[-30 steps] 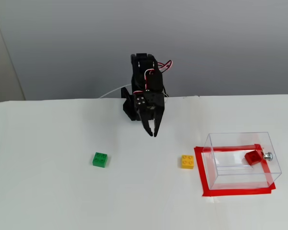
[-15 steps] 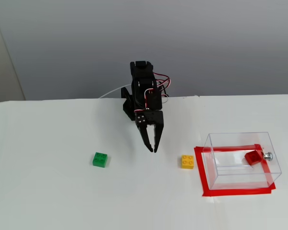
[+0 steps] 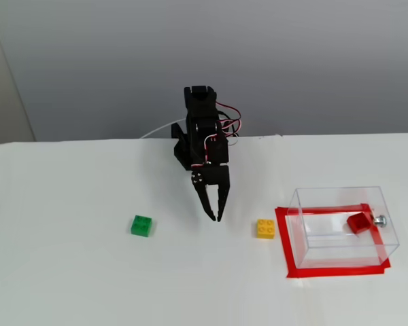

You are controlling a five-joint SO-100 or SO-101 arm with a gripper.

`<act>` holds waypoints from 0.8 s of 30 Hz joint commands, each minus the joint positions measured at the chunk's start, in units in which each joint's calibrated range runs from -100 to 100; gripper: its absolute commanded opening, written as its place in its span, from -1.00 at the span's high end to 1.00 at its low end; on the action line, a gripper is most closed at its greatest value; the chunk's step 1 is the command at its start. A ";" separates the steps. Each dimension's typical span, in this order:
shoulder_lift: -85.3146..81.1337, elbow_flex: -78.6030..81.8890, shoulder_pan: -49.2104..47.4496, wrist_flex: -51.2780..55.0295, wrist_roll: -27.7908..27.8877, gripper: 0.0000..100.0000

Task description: Pick the red lego brick and place it into the transparent box

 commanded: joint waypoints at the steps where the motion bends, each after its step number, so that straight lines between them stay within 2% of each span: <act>1: -0.59 -0.68 -0.01 7.40 -0.16 0.97; 8: -0.59 -2.94 -0.31 13.84 3.86 0.97; 13: -0.59 -4.84 -0.31 20.37 4.33 0.97; 24: -0.59 -4.93 -1.42 21.07 6.26 0.97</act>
